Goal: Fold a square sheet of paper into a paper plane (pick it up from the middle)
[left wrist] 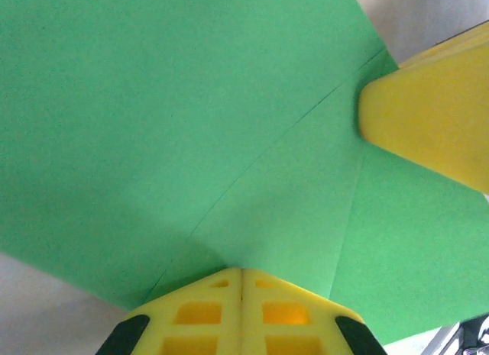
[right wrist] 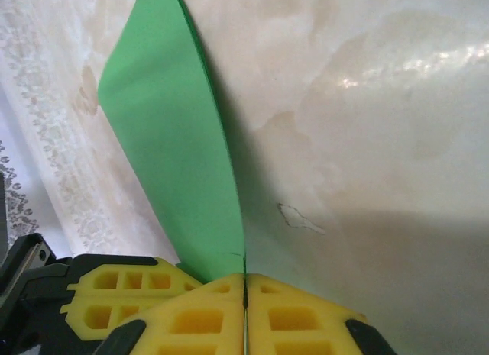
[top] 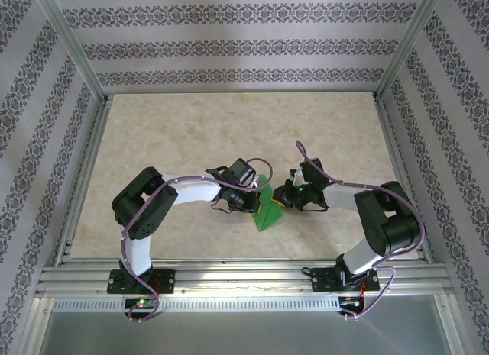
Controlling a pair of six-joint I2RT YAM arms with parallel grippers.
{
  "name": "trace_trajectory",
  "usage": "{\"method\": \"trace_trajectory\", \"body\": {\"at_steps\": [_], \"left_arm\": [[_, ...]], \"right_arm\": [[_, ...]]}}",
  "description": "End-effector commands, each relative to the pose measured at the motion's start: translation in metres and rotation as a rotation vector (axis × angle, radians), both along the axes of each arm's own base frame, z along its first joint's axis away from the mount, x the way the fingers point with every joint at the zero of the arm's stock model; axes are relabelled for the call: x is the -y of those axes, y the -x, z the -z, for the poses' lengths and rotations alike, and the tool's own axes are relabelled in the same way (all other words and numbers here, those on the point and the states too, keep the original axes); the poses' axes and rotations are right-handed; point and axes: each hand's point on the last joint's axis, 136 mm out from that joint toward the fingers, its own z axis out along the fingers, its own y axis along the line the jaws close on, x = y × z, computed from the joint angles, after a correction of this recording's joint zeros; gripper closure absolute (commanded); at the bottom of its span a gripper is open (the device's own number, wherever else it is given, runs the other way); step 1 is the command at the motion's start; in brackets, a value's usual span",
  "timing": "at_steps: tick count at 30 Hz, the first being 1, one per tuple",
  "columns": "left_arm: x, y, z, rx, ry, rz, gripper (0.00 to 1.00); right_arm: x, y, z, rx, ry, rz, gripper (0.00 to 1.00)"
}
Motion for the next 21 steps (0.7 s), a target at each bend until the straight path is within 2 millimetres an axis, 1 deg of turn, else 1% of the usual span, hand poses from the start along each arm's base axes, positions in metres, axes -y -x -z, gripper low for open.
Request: {"method": "trace_trajectory", "body": {"at_steps": [1, 3, 5, 6, 10, 13, 15, 17, 21], "left_arm": [[0.001, -0.013, -0.024, 0.049, 0.064, -0.042, 0.97], [0.0, -0.017, -0.035, 0.08, 0.082, -0.064, 0.95], [-0.006, -0.021, -0.047, 0.115, 0.088, -0.093, 0.89], [-0.01, -0.023, -0.052, 0.135, 0.087, -0.108, 0.88], [-0.033, -0.029, -0.076, 0.222, 0.073, -0.184, 0.84], [-0.056, -0.033, -0.091, 0.286, 0.054, -0.251, 0.83], [-0.073, -0.034, -0.101, 0.333, 0.046, -0.299, 0.81], [-0.09, -0.036, -0.109, 0.384, 0.032, -0.348, 0.76], [-0.116, -0.035, -0.118, 0.451, -0.009, -0.384, 0.71]], "right_arm": [[-0.004, -0.011, -0.015, 0.076, -0.036, -0.024, 0.96], [-0.004, -0.012, -0.021, 0.097, -0.039, -0.033, 1.0], [-0.003, -0.012, -0.028, 0.118, -0.036, -0.045, 1.0], [-0.003, -0.011, -0.03, 0.126, -0.033, -0.05, 1.0], [0.006, -0.01, -0.047, 0.184, 0.041, -0.054, 1.0], [0.024, -0.009, -0.06, 0.239, 0.186, -0.048, 1.0], [0.038, -0.01, -0.069, 0.273, 0.314, -0.044, 1.0], [0.052, -0.009, -0.083, 0.307, 0.452, -0.064, 1.0], [0.072, -0.017, -0.114, 0.41, 0.729, -0.124, 1.0]]}}
